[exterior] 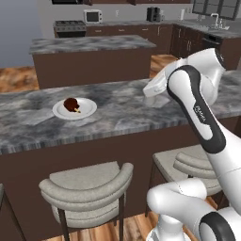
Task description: Retrieve the shaker from the cabinet and place it next the steak on a plate on the dining table.
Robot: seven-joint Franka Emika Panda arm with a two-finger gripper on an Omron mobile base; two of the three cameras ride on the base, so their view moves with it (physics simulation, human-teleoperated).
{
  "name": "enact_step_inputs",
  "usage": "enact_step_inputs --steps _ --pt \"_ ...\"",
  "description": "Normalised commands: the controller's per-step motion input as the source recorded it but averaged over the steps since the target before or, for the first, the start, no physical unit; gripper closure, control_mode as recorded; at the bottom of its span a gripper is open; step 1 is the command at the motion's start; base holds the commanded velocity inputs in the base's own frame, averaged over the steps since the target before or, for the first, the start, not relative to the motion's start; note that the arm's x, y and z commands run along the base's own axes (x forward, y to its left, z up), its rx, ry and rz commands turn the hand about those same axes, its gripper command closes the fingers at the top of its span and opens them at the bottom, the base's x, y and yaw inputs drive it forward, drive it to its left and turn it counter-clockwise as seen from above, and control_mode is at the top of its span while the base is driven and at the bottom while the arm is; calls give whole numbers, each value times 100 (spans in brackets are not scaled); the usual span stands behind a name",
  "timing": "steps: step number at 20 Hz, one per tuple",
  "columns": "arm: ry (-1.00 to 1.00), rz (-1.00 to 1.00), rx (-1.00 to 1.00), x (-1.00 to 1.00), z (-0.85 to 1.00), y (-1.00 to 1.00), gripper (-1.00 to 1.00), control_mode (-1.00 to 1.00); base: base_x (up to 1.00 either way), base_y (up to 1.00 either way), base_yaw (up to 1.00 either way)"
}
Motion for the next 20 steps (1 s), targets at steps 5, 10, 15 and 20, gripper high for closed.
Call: enact_step_inputs --steps 5,10,15,20 --pt "0 0 7 0 -15 1 100 -100 0 0 0" --pt "0 0 8 5 -18 3 100 -100 0 0 0" --pt "0 0 5 18 -19 13 100 -100 0 0 0" --pt "0 0 0 25 -12 23 100 -100 0 0 0"
